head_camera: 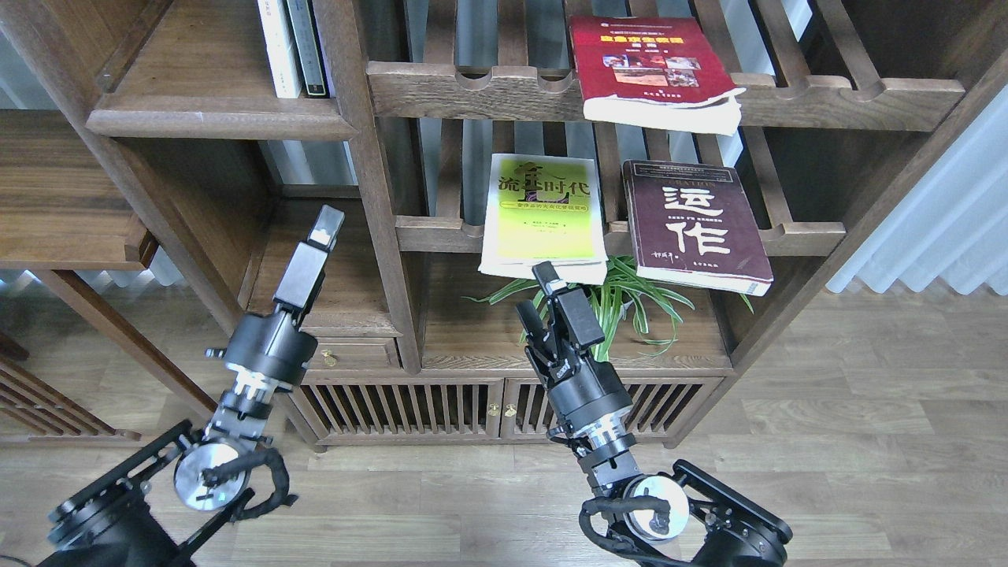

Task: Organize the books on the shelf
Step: 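Move the right gripper toward the yellow-green book on the middle shelf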

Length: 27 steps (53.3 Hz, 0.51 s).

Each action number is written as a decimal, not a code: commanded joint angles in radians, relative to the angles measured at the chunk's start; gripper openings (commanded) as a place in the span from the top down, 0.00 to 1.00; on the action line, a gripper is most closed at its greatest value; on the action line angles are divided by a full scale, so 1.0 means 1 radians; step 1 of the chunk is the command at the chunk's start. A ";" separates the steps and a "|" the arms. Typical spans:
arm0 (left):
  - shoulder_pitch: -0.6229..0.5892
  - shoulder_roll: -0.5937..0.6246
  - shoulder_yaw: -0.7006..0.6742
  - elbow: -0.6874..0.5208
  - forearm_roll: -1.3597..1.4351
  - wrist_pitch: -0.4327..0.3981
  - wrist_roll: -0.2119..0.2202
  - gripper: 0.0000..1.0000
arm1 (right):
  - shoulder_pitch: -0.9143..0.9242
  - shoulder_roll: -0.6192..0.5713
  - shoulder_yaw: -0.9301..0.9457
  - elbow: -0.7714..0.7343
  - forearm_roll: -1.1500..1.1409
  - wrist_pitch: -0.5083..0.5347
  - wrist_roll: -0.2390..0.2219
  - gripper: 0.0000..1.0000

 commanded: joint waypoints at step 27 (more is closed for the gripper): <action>0.060 -0.007 -0.029 0.005 0.000 0.000 0.000 0.00 | 0.159 0.000 -0.061 -0.139 0.149 -0.200 0.002 0.01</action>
